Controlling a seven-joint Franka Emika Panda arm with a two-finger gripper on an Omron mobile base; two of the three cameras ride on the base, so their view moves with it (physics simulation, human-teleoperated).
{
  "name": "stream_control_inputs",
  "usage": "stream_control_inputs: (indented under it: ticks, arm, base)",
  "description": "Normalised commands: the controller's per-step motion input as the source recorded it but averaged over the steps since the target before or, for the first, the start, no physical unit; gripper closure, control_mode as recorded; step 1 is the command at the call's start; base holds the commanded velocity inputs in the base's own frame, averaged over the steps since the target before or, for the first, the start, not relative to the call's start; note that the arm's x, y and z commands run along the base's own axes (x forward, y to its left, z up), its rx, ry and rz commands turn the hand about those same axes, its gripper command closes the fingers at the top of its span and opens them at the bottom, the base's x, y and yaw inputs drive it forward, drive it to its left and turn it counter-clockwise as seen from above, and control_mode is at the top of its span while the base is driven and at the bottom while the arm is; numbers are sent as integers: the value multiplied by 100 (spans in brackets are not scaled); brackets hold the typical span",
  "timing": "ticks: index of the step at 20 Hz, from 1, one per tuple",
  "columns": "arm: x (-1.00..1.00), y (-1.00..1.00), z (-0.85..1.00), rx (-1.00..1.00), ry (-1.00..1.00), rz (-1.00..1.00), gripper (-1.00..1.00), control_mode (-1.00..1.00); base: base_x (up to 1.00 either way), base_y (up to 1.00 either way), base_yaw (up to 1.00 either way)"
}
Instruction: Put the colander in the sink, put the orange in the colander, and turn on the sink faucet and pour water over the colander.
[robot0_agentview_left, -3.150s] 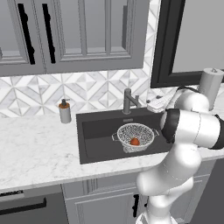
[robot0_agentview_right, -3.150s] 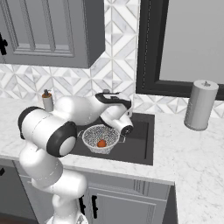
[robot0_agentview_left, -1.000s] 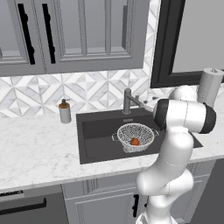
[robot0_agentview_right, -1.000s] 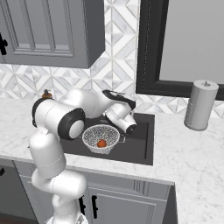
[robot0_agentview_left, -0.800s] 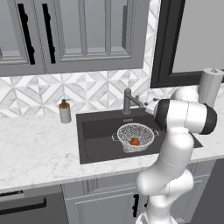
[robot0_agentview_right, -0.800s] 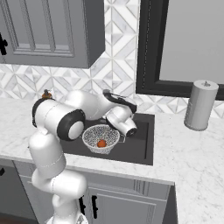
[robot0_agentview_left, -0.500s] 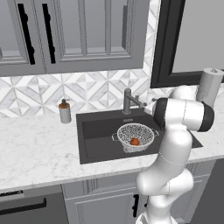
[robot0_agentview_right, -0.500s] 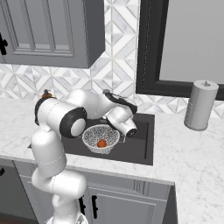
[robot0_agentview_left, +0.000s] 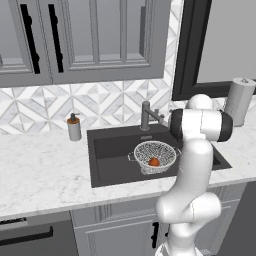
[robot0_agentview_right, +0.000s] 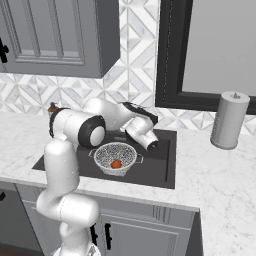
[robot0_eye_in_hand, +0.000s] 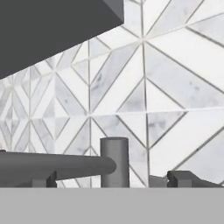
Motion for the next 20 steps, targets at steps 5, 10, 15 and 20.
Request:
stream_control_inputs:
  ticks: [5, 10, 15, 20]
  arm:
    - [34, 0, -16, 0, 0, 2, -100, -100]
    - [59, 0, -12, 0, 0, 0, -100, -100]
    - [57, 0, -8, 0, 0, 0, -100, -100]
    - [48, 5, -21, -1, 0, 0, -100, -100]
  base:
    - [0, 0, 0]
    - [0, 0, 0]
    - [0, 0, 0]
    - [0, 0, 0]
